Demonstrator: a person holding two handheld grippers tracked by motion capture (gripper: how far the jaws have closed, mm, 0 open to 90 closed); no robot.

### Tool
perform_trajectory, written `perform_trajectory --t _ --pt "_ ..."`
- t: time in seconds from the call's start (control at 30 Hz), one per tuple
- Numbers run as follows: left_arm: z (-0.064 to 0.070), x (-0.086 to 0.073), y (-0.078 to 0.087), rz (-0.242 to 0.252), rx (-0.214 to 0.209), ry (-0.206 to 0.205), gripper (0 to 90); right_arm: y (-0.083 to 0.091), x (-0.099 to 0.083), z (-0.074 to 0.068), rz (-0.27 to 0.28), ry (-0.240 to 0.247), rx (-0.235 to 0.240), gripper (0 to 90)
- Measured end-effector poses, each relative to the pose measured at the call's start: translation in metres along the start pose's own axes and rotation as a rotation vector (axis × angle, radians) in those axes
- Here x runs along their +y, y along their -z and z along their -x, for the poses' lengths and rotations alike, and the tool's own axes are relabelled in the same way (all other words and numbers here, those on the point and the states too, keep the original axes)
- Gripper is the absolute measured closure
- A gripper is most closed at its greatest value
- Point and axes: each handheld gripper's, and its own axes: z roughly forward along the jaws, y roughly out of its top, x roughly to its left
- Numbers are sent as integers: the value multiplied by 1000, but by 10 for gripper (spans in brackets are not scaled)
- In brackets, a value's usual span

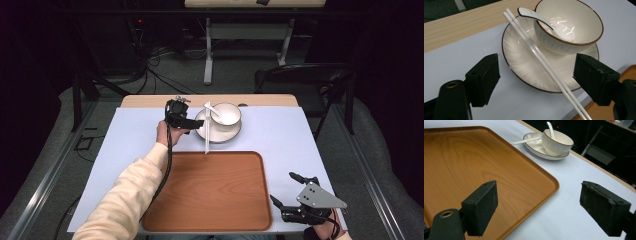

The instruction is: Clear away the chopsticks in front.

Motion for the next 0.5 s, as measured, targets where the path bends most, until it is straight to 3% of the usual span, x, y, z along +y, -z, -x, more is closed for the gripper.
perform_trajectory --t 0.07,0.27,0.5 --pt "-2 6 -9 -25 -1 30 263 -1 0 0 -8 3 3 144" --pt "-4 11 -24 -53 18 66 339 0 0 0 -2 0 0 144" --pt "-3 12 -42 -86 25 76 478 0 0 0 -2 -1 3 144"
